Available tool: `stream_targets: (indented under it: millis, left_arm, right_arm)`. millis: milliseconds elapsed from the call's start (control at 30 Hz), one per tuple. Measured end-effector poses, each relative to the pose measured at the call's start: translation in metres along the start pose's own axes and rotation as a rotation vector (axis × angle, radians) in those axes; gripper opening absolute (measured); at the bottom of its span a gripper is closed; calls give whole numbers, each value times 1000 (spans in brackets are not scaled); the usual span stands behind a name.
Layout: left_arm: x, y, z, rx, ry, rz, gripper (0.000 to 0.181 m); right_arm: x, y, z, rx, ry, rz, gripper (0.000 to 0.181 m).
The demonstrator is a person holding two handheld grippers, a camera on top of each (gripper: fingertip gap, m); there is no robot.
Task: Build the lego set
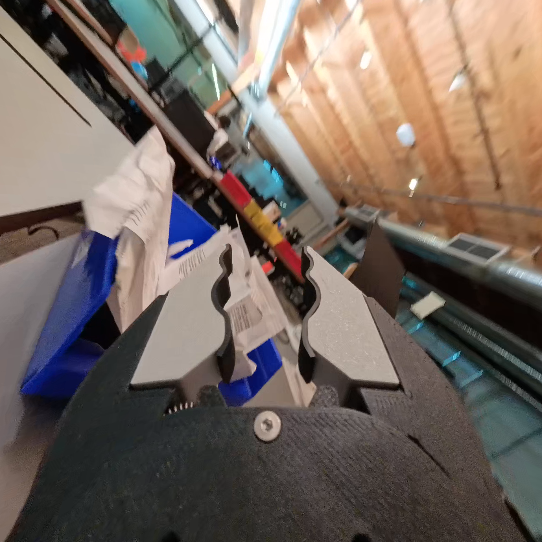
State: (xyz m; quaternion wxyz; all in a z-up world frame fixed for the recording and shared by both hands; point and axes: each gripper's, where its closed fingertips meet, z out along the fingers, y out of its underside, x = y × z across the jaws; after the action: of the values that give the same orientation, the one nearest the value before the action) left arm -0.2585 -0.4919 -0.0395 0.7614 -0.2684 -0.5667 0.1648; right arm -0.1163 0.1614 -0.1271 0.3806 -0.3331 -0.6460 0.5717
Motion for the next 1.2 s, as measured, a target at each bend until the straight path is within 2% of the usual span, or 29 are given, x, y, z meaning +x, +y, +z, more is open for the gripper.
stream_targets:
  millis: [133, 300, 367, 433, 533, 900, 1000, 1200]
  left_arm:
    - [-1, 44, 13, -254, -38, 164, 54]
    - [-27, 64, 16, -348, -169, 330, 51]
    - [-42, 71, 20, -359, -231, 353, 40]
    - [-50, 78, 26, -373, -253, 335, 18]
    - [-51, 72, 30, -322, -251, 330, 0]
    - [-10, -4, 1, 120, -61, 367, 0]
    - [-9, -1, 2, 108, -55, 389, 0]
    - [-18, 35, 28, -38, -86, 398, 0]
  right_arm:
    - [1, -1, -1, 4, 3, 1, 30]
    - [0, 0, 0, 1, -1, 4, 31]
    - [0, 0, 0, -1, -2, 1, 30]
    - [0, 1, 0, -6, -3, -2, 31]
    - [0, 2, 1, -15, -1, -3, 30]
    - [1, 5, 3, -36, 1, 9, 29]
    - [2, 4, 3, -32, 3, 10, 29]
    - [1, 4, 3, -31, 0, 11, 29]
